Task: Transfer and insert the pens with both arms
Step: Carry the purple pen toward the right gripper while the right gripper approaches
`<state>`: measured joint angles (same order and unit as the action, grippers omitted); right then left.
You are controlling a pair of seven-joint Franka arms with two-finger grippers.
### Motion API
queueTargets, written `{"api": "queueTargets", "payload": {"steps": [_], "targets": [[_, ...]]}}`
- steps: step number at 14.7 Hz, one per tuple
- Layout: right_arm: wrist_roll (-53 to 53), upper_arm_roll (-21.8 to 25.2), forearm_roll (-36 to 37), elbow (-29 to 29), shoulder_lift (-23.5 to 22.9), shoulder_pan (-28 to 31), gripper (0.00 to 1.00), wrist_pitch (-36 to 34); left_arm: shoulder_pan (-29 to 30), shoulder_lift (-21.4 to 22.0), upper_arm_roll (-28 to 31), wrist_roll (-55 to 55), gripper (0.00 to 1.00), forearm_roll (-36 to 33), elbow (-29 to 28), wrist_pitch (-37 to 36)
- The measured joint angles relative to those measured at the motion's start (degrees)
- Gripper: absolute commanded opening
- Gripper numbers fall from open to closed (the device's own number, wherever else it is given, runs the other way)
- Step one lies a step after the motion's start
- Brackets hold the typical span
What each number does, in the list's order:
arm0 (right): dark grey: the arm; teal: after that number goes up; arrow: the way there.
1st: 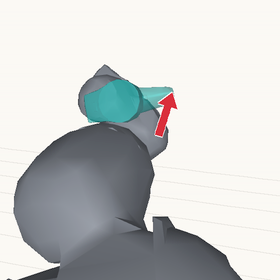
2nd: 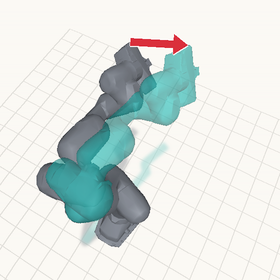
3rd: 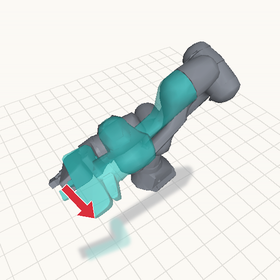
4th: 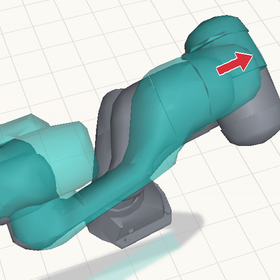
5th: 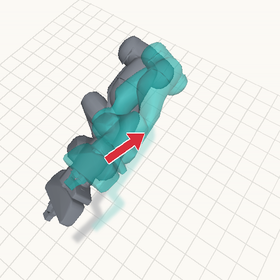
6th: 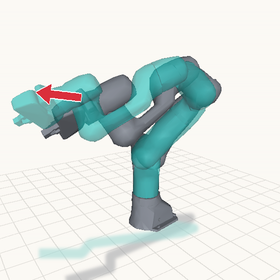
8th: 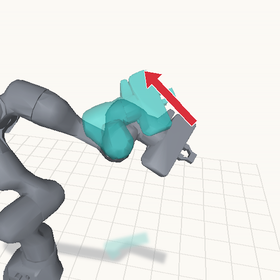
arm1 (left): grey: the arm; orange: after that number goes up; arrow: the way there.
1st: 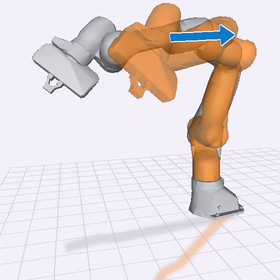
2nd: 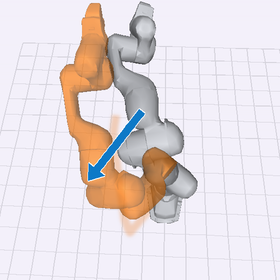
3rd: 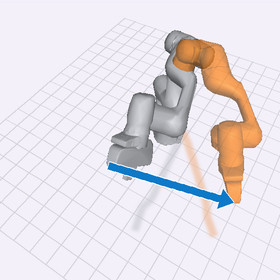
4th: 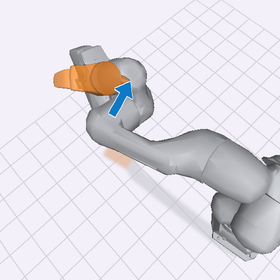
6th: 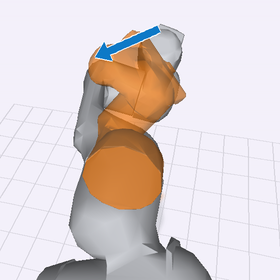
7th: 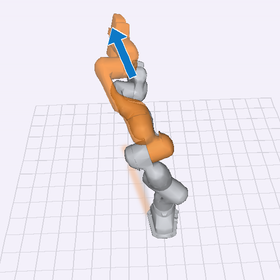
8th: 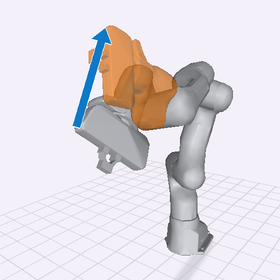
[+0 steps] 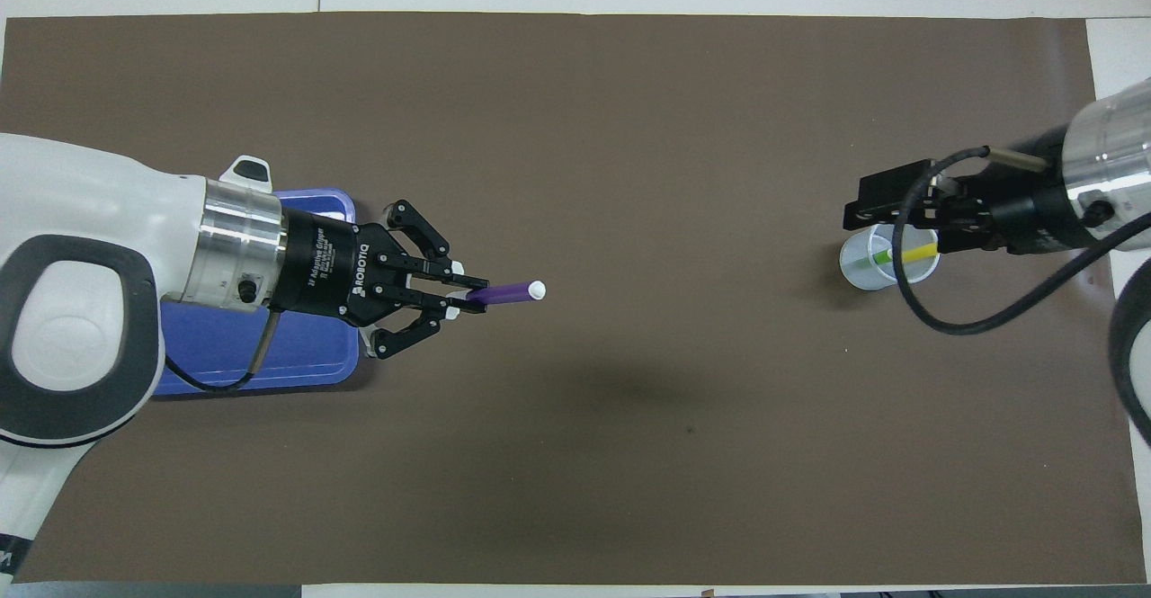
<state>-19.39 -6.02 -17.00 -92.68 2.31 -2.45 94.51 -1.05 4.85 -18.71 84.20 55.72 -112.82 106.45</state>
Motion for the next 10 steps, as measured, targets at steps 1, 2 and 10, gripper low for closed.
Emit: {"api": "queueTargets", "payload": {"steps": [1, 2, 10], "targets": [[-2.6, -2.1, -1.9, 0.0, -0.1, -0.1, 1.00, 2.3, -2.0, 0.3, 0.0, 1.4, 0.00, 0.3, -0.7, 3.1], [-4.9, -4.3, -3.4, 0.0, -0.2, -0.2, 1.00, 4.6, -3.8, 0.5, 0.0, 2.5, 0.00, 0.9, -1.4, 6.2], [-11.7, -16.1, -5.3, -2.2, -1.2, -0.4, 1.00, 15.0, -8.3, 2.4, 0.0, 4.9, 0.00, 7.3, -6.4, 19.6]]}}
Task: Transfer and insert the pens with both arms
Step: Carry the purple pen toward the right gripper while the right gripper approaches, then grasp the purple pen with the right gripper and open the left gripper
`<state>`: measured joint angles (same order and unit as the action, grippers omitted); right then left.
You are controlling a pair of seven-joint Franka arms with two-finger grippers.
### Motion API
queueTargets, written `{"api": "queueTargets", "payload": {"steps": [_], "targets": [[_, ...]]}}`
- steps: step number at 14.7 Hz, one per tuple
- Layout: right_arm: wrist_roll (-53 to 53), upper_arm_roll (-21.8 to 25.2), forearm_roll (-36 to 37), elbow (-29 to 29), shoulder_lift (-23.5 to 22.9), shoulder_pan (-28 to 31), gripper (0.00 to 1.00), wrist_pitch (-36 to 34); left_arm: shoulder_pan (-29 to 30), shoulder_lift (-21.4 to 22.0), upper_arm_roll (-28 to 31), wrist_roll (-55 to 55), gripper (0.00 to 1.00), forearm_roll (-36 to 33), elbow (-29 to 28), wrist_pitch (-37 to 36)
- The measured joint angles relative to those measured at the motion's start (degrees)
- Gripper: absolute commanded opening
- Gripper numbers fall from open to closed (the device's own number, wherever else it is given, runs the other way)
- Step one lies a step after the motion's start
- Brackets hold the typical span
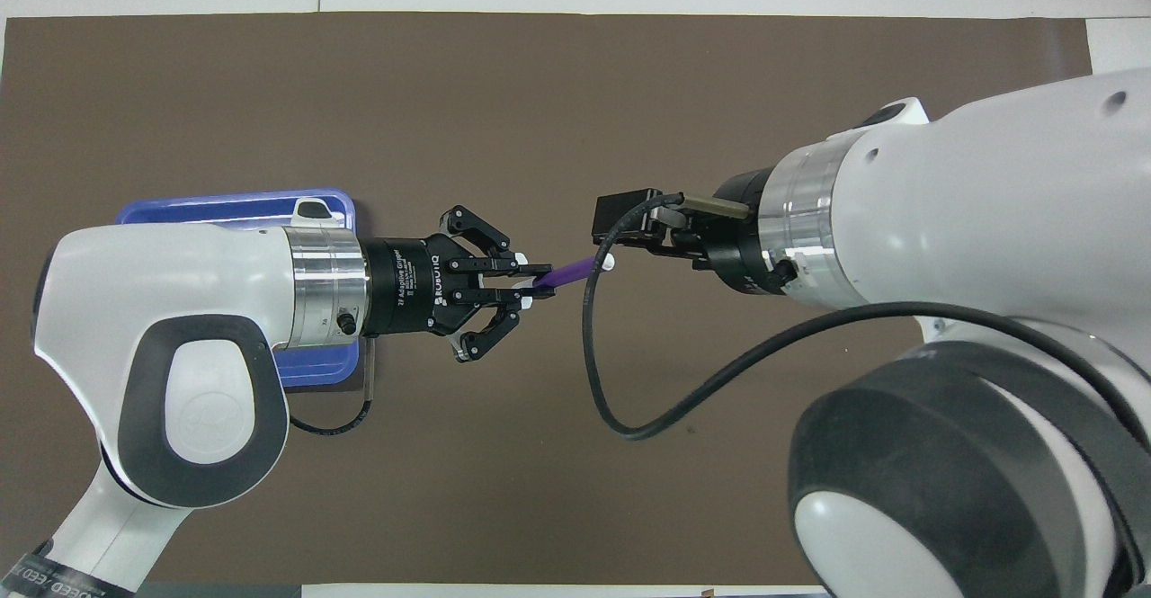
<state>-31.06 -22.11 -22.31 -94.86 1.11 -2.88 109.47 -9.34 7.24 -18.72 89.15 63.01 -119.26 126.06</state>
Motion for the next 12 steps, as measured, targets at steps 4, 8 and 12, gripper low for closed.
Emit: {"api": "queueTargets", "payload": {"steps": [4, 8, 12], "targets": [[0.1, -2.4, 0.0, -1.9, -1.5, 0.0, 1.00, 4.6, 0.0, 0.2, 0.0, 0.7, 0.00, 0.5, -0.1, 1.3], [1.8, -2.5, 0.0, -2.0, -2.7, 0.0, 0.97, 6.8, 0.0, 0.2, 0.0, 0.8, 0.00, 1.1, -0.1, 1.9], [2.0, -2.7, 0.0, -1.8, -2.7, -0.5, 0.87, 6.9, 0.0, 0.2, 0.0, 1.3, 0.00, 1.5, -0.1, 3.9]]}}
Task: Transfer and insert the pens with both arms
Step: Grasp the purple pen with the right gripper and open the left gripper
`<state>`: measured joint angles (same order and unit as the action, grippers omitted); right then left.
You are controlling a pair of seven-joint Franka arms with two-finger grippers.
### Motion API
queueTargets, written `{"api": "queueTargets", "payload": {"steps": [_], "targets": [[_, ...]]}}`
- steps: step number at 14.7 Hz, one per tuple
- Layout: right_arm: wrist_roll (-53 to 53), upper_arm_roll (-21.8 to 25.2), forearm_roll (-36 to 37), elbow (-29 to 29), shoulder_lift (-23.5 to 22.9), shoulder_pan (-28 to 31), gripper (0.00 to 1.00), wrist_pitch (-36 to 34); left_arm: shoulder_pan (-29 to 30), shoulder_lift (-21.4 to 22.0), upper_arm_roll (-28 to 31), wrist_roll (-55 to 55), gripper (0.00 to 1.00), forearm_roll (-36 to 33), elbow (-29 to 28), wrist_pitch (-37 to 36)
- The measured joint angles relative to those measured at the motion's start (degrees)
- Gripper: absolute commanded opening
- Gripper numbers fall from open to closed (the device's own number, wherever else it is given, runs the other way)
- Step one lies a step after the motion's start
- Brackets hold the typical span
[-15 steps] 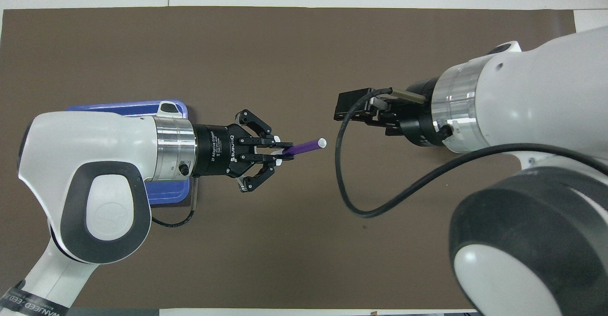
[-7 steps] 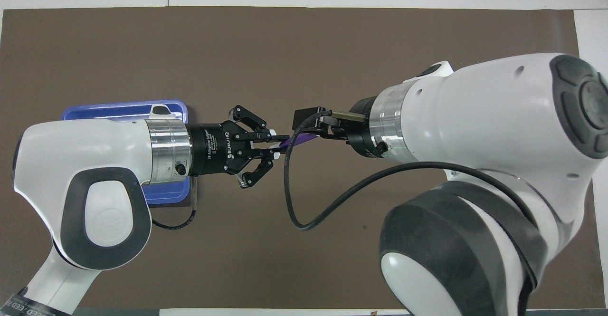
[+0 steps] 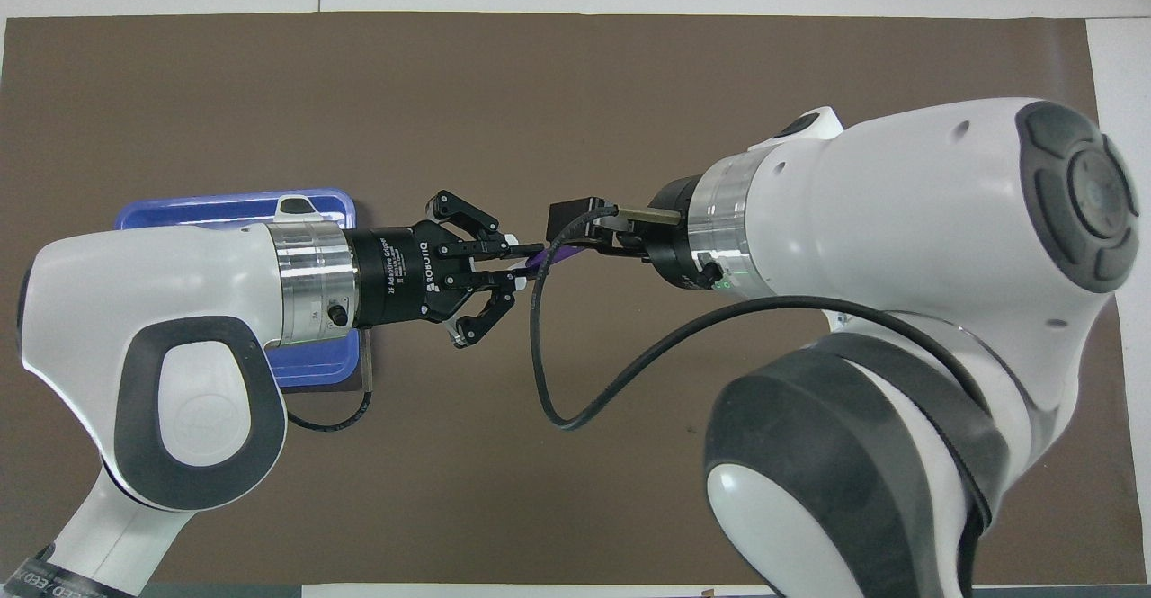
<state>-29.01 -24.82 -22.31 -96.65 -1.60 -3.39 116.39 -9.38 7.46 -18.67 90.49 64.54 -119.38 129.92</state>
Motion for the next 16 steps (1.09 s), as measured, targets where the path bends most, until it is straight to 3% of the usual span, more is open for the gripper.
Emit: {"api": "queueTargets", "payload": {"steps": [2, 6, 12, 15, 16], "targets": [[0.0, -0.7, 0.0, 0.0, 0.0, 0.0, 0.76, 0.0, -0.1, 0.0, 0.0, 0.2, 0.00, 0.0, -0.1, 0.3], [0.0, -1.1, 0.0, 0.1, 0.0, 0.0, 0.41, 0.7, -0.4, 0.0, 0.0, 0.2, 0.00, 0.3, -0.2, 1.1], [0.0, -1.1, 0.0, 0.1, -0.3, 0.0, 0.39, 5.1, -1.0, 0.0, 0.0, 0.3, 0.00, 1.0, -0.2, 2.1], [0.0, -1.1, 0.0, -0.1, -0.5, 0.0, 0.00, 5.3, -1.0, 0.0, 0.0, 0.3, 0.00, 1.1, -0.2, 2.1], [0.0, -1.0, 0.1, -0.2, -0.5, 0.0, 0.00, 5.3, -1.0, 0.0, 0.2, 0.3, 0.00, 1.2, -0.3, 2.2]]}}
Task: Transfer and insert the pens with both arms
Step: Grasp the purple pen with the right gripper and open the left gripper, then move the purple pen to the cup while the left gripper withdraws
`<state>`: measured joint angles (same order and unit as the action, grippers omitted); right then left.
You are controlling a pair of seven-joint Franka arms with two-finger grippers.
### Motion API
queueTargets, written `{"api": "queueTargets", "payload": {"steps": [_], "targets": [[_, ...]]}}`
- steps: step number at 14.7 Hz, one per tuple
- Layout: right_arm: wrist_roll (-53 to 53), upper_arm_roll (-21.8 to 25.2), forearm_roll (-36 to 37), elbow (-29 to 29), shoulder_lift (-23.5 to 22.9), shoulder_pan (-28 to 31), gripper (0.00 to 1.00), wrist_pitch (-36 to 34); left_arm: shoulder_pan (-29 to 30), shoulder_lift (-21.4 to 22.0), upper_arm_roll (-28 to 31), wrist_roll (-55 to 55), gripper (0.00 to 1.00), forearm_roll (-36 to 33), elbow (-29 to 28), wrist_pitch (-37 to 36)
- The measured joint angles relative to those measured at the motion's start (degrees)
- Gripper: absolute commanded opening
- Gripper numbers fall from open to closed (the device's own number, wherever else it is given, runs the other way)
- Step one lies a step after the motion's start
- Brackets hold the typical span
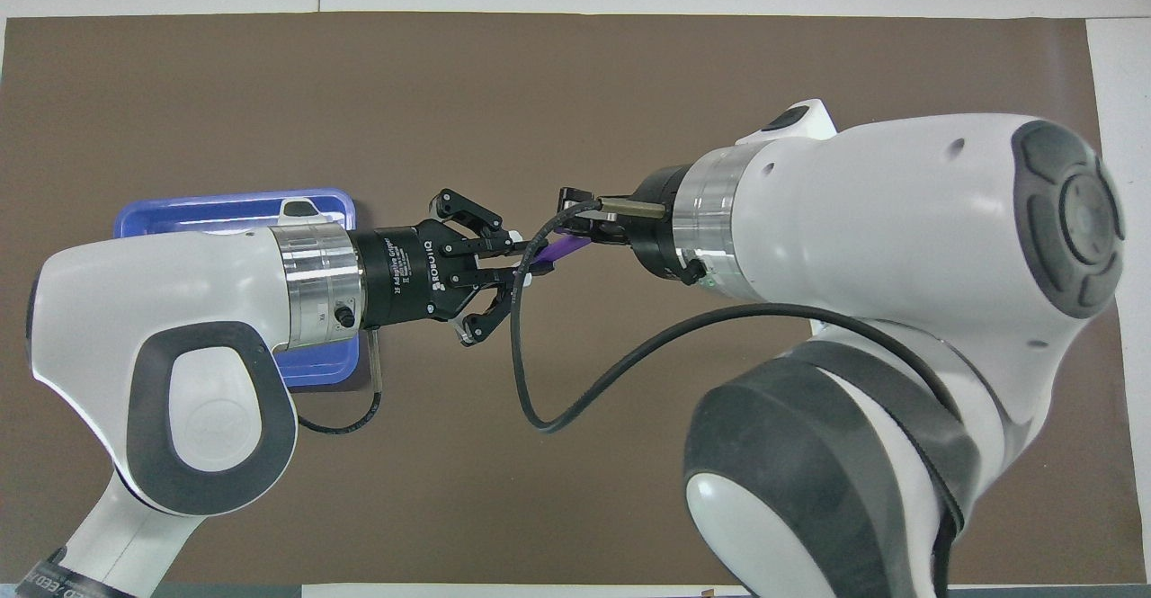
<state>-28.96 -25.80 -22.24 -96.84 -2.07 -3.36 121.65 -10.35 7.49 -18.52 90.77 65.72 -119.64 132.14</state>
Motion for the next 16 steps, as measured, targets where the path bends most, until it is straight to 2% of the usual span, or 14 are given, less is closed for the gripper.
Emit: {"api": "queueTargets", "payload": {"steps": [5, 6, 7, 11, 16], "targets": [[0.0, 0.1, -0.1, 0.0, 0.0, 0.0, 0.00, 0.1, 0.0, 0.1, 0.0, 0.1, 0.00, 0.4, -0.2, 0.1], [0.0, 0.1, -0.1, 0.0, 0.0, 0.0, 0.00, 0.1, 0.0, 0.1, 0.0, 0.2, 0.94, 0.4, -0.2, 0.1], [0.0, 0.1, -0.1, 0.0, 0.0, 0.0, 0.00, 0.1, 0.0, 0.1, 0.0, 0.2, 1.00, 0.5, -0.2, 0.2], [0.0, 0.5, 1.3, -0.1, 0.0, 0.0, 0.00, -0.2, -0.1, 0.1, -0.1, 1.7, 1.00, 0.5, -0.2, 1.0], [1.3, 4.7, 11.7, -1.0, -0.1, 0.1, 0.00, -0.4, 0.8, 0.1, 0.5, 3.4, 1.00, 0.5, -0.7, 1.3]]}}
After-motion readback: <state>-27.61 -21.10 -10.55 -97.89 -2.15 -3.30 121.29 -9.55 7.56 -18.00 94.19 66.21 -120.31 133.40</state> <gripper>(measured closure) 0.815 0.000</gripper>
